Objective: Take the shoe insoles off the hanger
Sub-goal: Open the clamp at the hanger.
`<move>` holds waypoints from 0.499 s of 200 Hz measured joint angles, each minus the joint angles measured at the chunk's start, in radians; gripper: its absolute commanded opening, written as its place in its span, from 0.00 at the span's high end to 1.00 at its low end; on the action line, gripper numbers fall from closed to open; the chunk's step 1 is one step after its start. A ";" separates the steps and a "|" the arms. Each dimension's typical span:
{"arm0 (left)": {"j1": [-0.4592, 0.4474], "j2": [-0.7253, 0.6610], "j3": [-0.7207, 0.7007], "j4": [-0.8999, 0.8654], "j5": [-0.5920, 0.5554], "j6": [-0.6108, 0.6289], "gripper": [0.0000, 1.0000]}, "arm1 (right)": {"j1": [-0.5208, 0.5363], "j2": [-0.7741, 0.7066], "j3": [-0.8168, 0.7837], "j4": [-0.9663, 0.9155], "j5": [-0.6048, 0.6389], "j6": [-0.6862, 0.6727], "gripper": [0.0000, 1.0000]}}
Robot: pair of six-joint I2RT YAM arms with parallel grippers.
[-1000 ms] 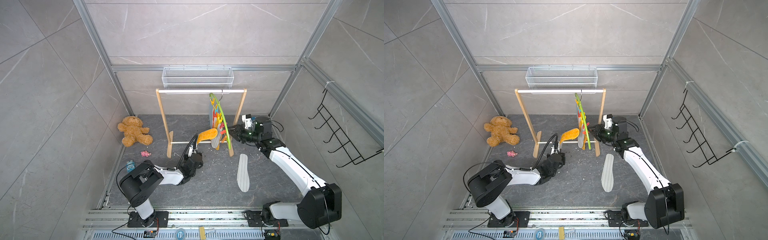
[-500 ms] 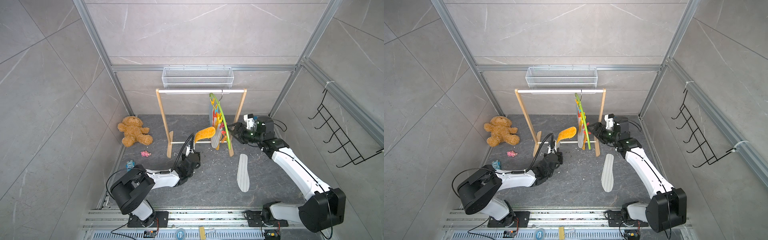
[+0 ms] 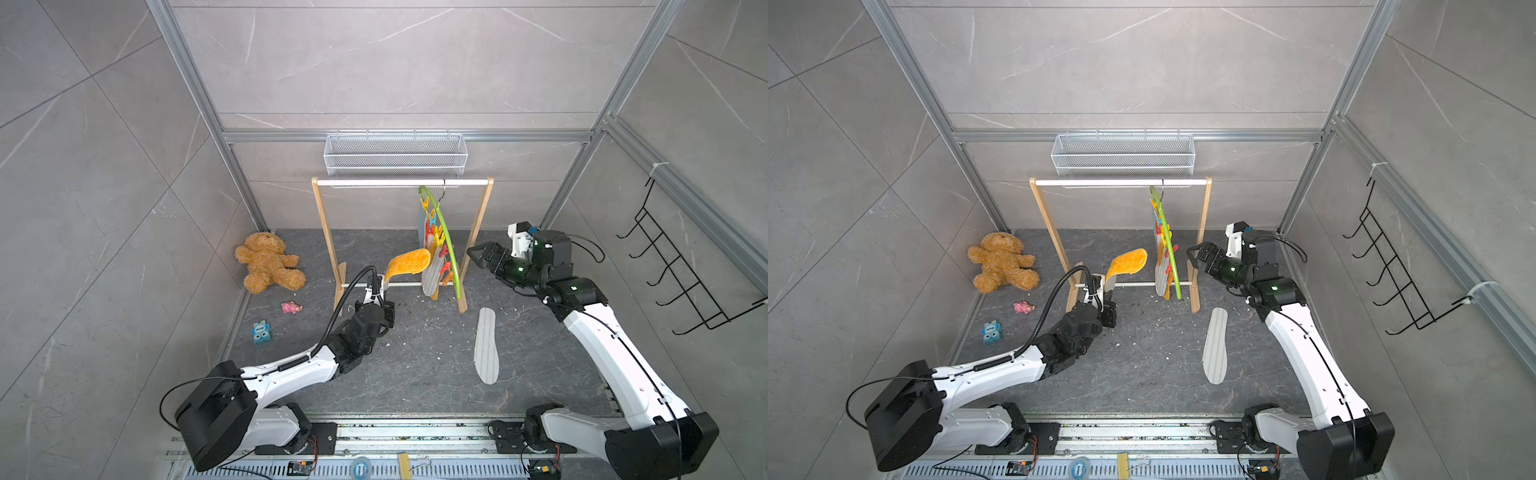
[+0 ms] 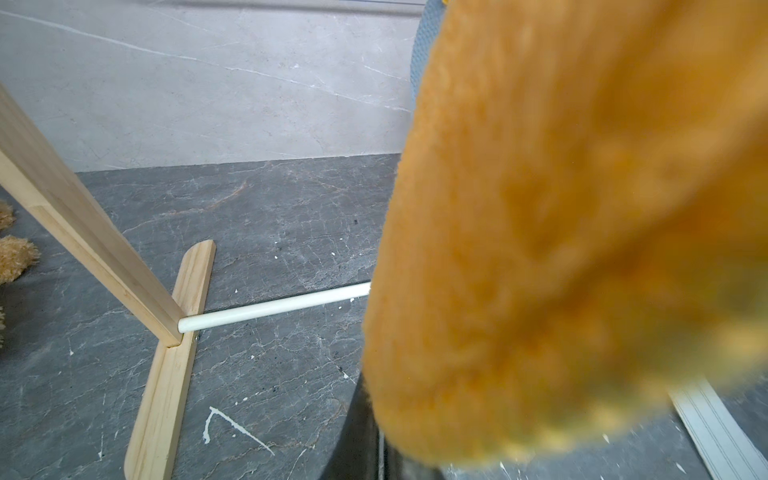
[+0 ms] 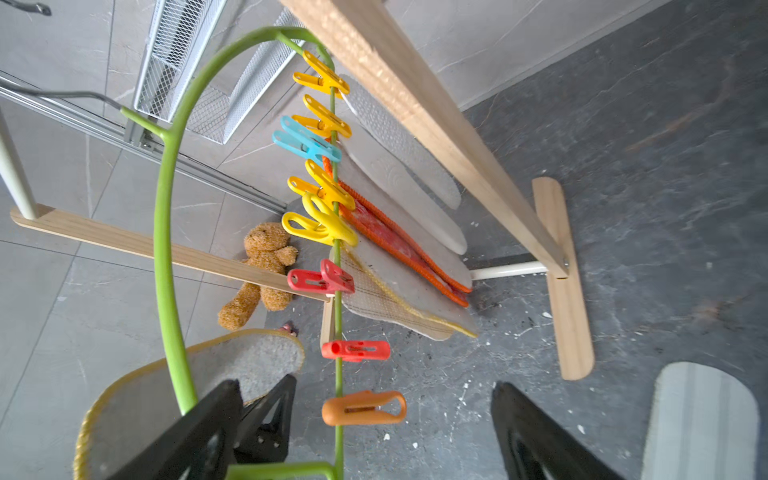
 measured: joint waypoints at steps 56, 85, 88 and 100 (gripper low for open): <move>0.000 -0.148 0.000 -0.113 0.072 0.126 1.00 | -0.006 -0.093 0.022 -0.130 0.039 -0.092 0.06; 0.000 -0.175 0.006 -0.153 0.128 0.194 1.00 | -0.008 -0.113 0.072 -0.153 -0.039 -0.114 0.12; 0.000 -0.175 0.008 -0.156 0.132 0.202 1.00 | -0.008 -0.113 0.078 -0.153 -0.052 -0.114 0.12; 0.000 -0.175 0.023 -0.172 0.156 0.237 1.00 | -0.008 -0.109 0.104 -0.153 -0.116 -0.113 0.14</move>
